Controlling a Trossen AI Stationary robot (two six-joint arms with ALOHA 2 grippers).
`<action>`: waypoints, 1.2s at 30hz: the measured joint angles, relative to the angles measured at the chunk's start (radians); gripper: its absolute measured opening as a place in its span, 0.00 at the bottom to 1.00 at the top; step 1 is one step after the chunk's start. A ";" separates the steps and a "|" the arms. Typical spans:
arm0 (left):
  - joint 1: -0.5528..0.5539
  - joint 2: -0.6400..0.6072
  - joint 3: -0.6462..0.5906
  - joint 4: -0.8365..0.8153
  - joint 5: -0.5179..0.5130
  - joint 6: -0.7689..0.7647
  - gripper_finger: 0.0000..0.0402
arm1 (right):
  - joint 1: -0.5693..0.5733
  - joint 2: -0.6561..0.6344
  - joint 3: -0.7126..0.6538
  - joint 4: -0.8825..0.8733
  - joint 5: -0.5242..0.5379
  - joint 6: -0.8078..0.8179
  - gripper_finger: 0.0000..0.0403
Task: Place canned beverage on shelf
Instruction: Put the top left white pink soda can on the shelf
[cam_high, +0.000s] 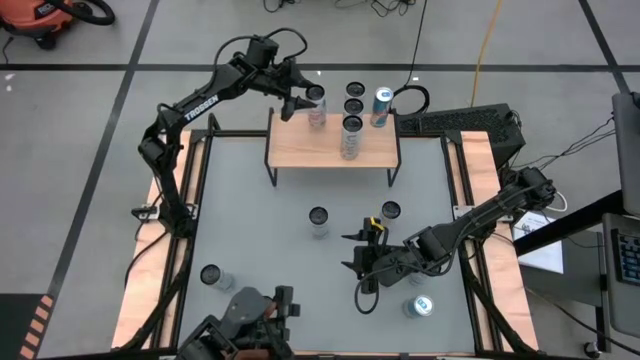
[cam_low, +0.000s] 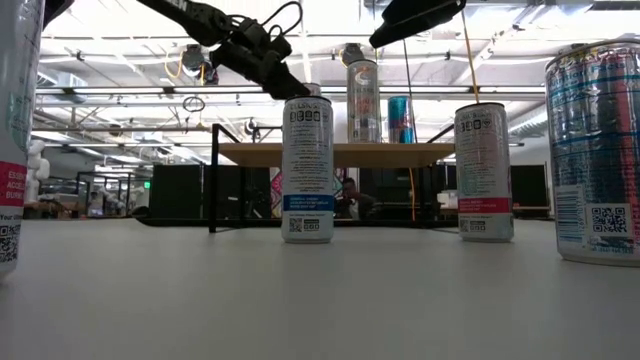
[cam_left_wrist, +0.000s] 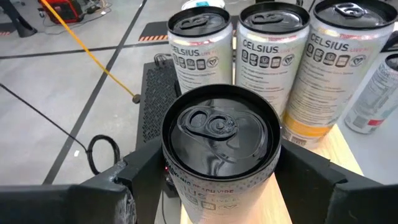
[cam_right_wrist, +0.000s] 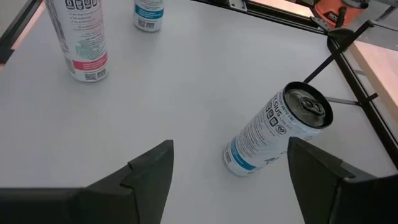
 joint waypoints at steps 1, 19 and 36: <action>0.000 0.000 0.000 -0.003 0.000 0.000 0.64 | 0.000 0.000 0.000 0.000 0.000 0.000 0.61; -0.015 0.002 0.000 0.004 0.003 0.057 0.64 | 0.000 -0.001 0.000 -0.001 0.000 0.000 0.61; -0.015 0.003 -0.001 0.027 0.000 0.054 0.74 | 0.000 -0.001 0.000 -0.001 0.000 0.000 0.61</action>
